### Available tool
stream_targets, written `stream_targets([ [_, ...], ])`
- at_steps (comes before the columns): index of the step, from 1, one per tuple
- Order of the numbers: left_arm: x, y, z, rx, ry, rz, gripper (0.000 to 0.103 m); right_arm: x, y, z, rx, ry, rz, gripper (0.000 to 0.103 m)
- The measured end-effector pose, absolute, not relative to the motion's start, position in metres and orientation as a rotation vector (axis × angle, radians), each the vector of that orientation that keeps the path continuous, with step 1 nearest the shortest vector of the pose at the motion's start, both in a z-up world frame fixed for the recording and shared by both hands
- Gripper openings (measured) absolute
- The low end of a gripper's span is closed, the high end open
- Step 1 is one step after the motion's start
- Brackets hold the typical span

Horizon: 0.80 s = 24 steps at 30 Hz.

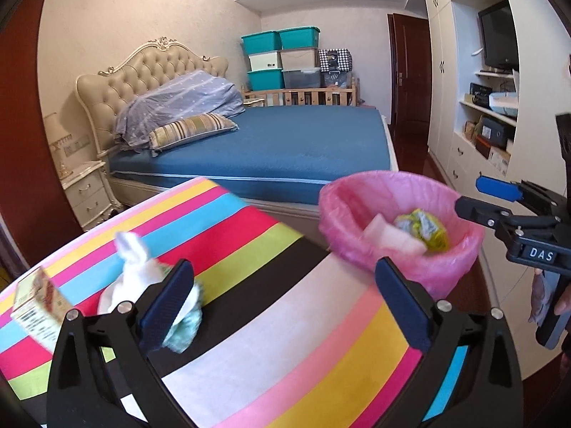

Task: Collect trash
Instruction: 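Move both tools back over the table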

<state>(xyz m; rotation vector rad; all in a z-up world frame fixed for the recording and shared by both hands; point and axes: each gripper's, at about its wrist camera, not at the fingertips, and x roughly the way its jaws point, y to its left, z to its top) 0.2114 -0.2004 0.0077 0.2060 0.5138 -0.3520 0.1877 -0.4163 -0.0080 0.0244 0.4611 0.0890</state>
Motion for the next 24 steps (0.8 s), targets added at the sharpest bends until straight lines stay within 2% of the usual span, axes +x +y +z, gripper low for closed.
stream_targets([
  [15, 0.156, -0.088, -0.003, 0.170, 0.538, -0.154, 0.098, 0.200, -0.324, -0.026, -0.010, 0.542, 0.219, 0.074],
  [24, 0.149, -0.019, 0.004, 0.095, 0.522, 0.016, 0.098, 0.210, -0.243, -0.026, -0.105, 0.551, 0.313, 0.074],
])
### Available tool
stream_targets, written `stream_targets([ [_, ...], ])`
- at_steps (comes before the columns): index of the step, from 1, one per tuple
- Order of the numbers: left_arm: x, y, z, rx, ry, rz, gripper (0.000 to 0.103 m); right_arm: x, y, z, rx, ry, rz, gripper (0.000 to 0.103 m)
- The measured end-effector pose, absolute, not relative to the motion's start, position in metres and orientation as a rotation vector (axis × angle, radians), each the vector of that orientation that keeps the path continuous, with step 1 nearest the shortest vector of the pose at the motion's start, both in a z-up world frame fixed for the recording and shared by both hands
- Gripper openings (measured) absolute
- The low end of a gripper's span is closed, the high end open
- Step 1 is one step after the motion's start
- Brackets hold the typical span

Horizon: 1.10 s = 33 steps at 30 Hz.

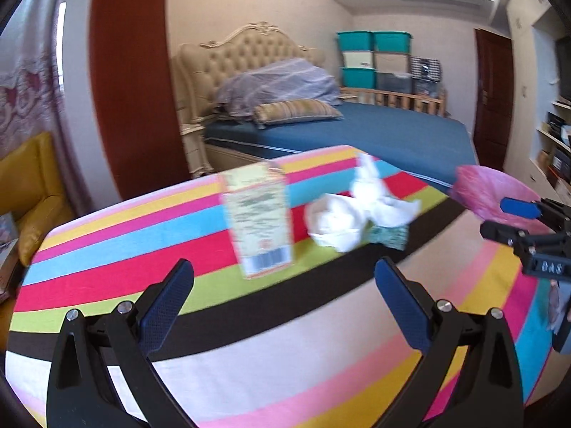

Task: Collect trash
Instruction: 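Move both tools back over the table, then grasp the white tissue with the right gripper while the left grasps the medicine box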

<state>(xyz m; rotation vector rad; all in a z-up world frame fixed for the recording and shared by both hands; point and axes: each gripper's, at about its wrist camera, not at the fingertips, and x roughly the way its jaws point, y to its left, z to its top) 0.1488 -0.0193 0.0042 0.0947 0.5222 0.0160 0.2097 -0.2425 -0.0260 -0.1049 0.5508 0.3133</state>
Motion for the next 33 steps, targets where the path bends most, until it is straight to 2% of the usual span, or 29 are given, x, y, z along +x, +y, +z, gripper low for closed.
stream_targets([
  [15, 0.157, 0.029, -0.002, 0.017, 0.528, 0.045, 0.098, 0.265, -0.164, -0.015, -0.168, 0.537, 0.354, 0.070],
  [21, 0.167, 0.029, -0.006, -0.006, 0.560, 0.013, 0.098, 0.295, -0.143, -0.020, -0.187, 0.582, 0.365, 0.062],
  [24, 0.176, 0.028, -0.008, -0.012, 0.580, -0.001, 0.098, 0.304, -0.139, -0.027, -0.190, 0.623, 0.375, 0.049],
  [26, 0.181, 0.027, -0.008, -0.016, 0.587, -0.009, 0.098, 0.302, -0.137, -0.027, -0.187, 0.621, 0.384, 0.033],
  [33, 0.203, 0.019, -0.008, -0.052, 0.602, -0.029, 0.098, 0.274, -0.149, -0.017, -0.175, 0.556, 0.405, 0.030],
])
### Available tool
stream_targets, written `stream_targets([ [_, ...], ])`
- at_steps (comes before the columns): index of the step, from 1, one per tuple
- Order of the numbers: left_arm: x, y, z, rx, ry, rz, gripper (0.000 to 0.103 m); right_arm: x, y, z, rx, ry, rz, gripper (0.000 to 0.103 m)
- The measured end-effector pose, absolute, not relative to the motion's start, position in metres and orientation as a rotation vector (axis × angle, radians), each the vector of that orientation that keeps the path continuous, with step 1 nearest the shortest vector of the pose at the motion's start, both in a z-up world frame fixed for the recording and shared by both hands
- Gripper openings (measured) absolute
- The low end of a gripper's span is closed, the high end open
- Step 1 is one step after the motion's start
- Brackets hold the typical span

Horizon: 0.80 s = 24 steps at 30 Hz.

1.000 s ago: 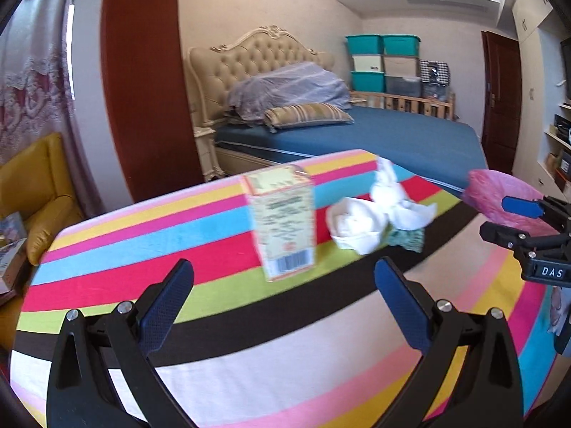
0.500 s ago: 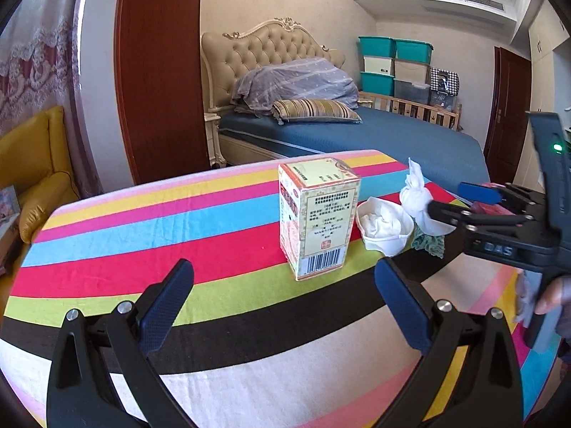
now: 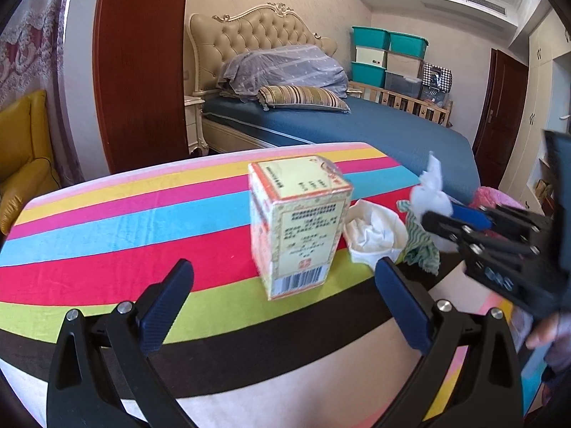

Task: Collect trash
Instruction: 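Grasp the white tissue with the right gripper while the left grasps the medicine box, then lift and carry the medicine box and white tissue over the pink wastebasket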

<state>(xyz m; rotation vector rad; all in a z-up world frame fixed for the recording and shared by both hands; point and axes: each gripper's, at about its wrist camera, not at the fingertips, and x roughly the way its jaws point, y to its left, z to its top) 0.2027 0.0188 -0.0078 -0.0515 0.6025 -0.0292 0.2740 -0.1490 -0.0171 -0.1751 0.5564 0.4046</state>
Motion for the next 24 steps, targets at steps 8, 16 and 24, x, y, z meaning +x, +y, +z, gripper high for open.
stream_targets([
  [8, 0.233, 0.010, -0.009, -0.062, 0.614, 0.035, 0.098, 0.242, -0.170, -0.009, -0.143, 0.523, 0.410, 0.030],
  [16, 0.242, 0.007, -0.013, -0.092, 0.638, 0.016, 0.058, 0.223, -0.189, -0.008, -0.108, 0.532, 0.408, 0.030],
  [24, 0.213, 0.005, -0.011, -0.115, 0.623, -0.022, 0.057, 0.209, -0.198, -0.014, -0.065, 0.549, 0.417, 0.030],
])
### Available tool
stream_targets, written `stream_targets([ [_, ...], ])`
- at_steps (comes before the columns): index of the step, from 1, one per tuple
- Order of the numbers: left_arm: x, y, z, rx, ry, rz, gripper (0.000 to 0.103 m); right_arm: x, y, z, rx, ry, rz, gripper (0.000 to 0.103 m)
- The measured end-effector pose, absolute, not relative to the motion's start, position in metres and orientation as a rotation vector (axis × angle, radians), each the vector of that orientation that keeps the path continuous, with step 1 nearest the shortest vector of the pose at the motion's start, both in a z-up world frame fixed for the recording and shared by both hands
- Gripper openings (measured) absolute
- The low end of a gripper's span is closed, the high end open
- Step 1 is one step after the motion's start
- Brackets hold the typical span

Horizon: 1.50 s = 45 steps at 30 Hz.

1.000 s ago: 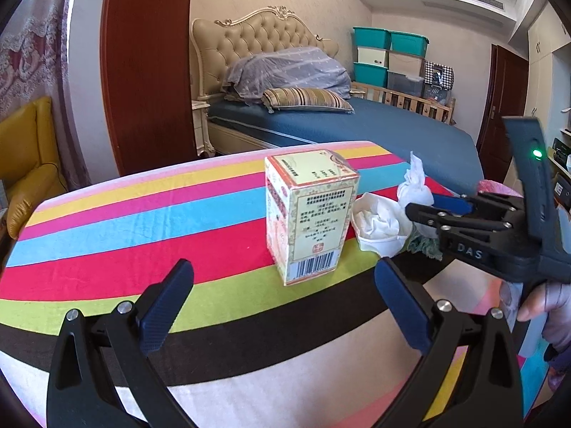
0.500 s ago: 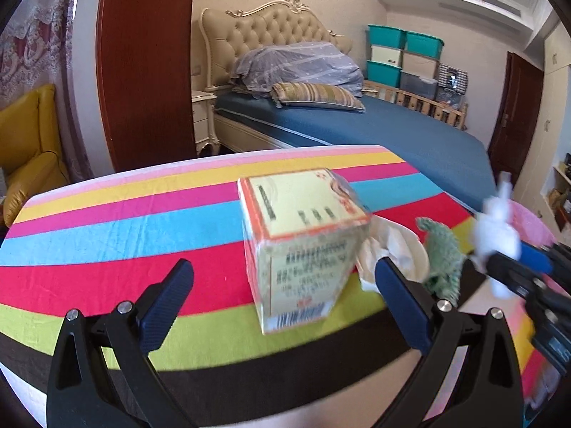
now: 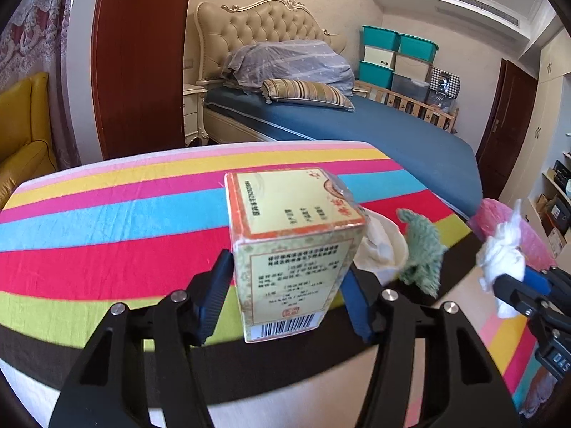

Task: Collect trash
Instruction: 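Lift and carry the medicine box and white tissue over the pink wastebasket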

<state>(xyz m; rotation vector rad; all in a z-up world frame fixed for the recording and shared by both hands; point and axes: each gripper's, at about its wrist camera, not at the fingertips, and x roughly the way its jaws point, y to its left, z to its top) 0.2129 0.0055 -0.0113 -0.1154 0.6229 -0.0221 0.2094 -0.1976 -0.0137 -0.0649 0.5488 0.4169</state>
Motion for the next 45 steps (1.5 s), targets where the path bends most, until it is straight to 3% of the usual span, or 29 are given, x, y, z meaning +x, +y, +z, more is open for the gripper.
stream_targets([
  [18, 0.152, -0.039, -0.004, -0.022, 0.589, -0.107, 0.057, 0.170, -0.219, -0.026, -0.031, 0.557, 0.416, 0.030],
  [36, 0.144, -0.064, -0.018, 0.038, 0.604, -0.144, 0.052, 0.157, -0.239, -0.024, -0.012, 0.543, 0.394, 0.030],
  [38, 0.145, -0.058, -0.020, 0.002, 0.616, -0.138, 0.061, 0.156, -0.239, -0.024, -0.008, 0.544, 0.394, 0.030],
  [39, 0.143, -0.056, -0.020, -0.010, 0.618, -0.132, 0.073, 0.157, -0.240, -0.024, -0.006, 0.545, 0.393, 0.030],
  [40, 0.142, -0.054, -0.019, -0.018, 0.616, -0.130, 0.078, 0.157, -0.241, -0.024, -0.004, 0.547, 0.392, 0.030],
  [45, 0.128, -0.052, -0.023, -0.020, 0.630, -0.146, 0.082, 0.156, -0.244, -0.026, -0.001, 0.549, 0.393, 0.030],
])
